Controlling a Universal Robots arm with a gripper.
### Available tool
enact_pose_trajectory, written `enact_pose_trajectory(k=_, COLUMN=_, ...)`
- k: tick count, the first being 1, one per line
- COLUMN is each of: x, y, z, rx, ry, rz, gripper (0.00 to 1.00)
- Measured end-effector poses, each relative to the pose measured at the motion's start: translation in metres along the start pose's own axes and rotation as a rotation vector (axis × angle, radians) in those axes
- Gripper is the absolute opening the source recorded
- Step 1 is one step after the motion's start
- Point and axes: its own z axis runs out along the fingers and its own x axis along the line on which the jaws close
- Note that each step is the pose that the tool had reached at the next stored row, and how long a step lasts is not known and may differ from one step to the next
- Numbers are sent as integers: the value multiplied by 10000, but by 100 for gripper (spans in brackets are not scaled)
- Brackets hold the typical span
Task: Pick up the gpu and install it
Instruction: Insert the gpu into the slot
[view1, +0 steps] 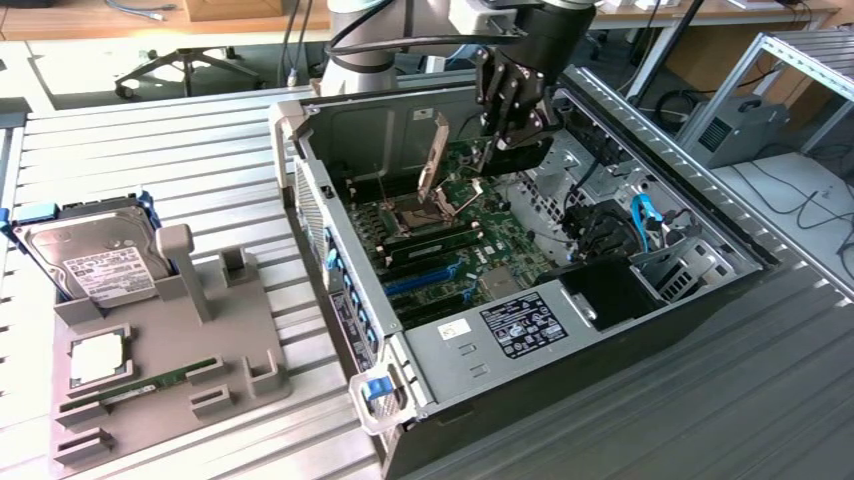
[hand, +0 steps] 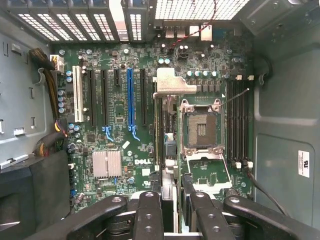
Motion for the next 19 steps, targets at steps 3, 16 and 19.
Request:
enact_pose_trajectory(k=3, x=0, y=5, z=1, rx=0, ry=0, rz=0, gripper=27)
enact_pose_trajectory(k=16, x=2, y=43, z=6, rx=0, ry=0, rz=-1, gripper=27)
enact_pose_trajectory(k=19, x=14, y=50, z=8, rx=0, ry=0, rz=0, gripper=27)
